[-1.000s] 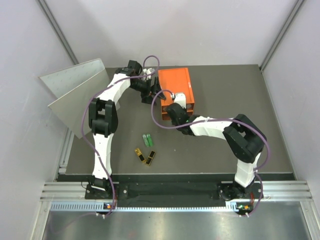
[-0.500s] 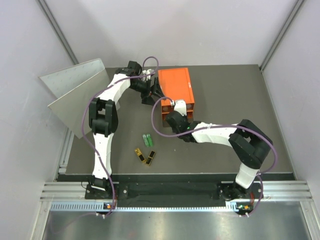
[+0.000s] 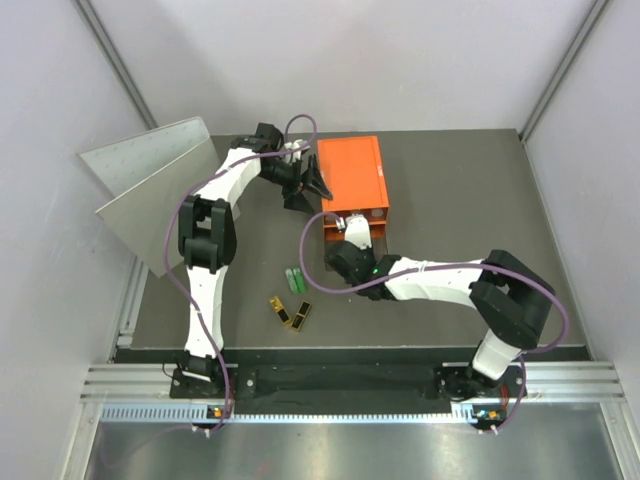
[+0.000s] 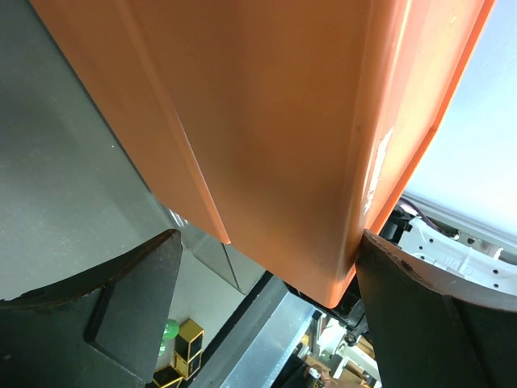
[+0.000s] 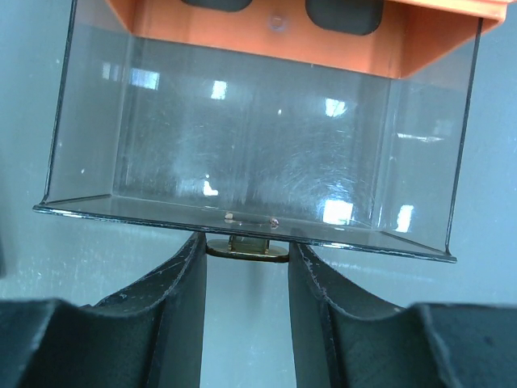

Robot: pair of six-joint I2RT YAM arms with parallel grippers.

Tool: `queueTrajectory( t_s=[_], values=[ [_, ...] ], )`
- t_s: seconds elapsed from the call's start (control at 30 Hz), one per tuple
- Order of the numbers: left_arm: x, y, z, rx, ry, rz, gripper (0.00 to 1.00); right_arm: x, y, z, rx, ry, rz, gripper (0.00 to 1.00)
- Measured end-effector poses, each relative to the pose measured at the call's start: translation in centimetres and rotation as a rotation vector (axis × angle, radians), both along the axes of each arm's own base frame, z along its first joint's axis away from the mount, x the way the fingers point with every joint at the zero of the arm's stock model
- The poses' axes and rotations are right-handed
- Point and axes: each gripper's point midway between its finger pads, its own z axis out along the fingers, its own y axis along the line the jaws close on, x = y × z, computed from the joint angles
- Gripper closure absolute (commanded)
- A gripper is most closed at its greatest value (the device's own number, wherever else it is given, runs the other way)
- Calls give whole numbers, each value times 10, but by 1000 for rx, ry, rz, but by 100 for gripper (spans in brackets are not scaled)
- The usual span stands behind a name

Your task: Organize the makeup

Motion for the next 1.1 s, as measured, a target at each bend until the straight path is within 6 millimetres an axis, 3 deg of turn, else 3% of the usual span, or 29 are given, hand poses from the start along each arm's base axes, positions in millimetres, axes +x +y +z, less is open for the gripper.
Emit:
queueTrajectory(
  t_s=[0.13, 0.17, 0.37, 0.53, 0.7, 0.97, 1.1],
  values=[
    [0, 0, 0, -4, 8, 1, 11, -2, -1, 0, -5, 8, 3, 59],
    [0, 0, 0, -3, 8, 2, 11, -3, -1, 0, -7, 12, 6, 48],
    [0, 0, 0, -2, 15, 2, 11, -26, 6, 2, -30, 72, 121, 31],
    [0, 0, 0, -2, 18, 4, 11, -41, 10, 32, 11, 78, 220, 28],
    [0, -1, 0, -2, 17, 4, 11, -40, 18, 67, 51, 45, 261, 27],
    [3, 3, 3, 20, -51, 15, 1, -35, 24, 87, 44, 31, 276, 26],
    [12, 7, 8, 79, -141, 38, 1, -30, 30, 104, 62, 5, 278, 25]
  ],
)
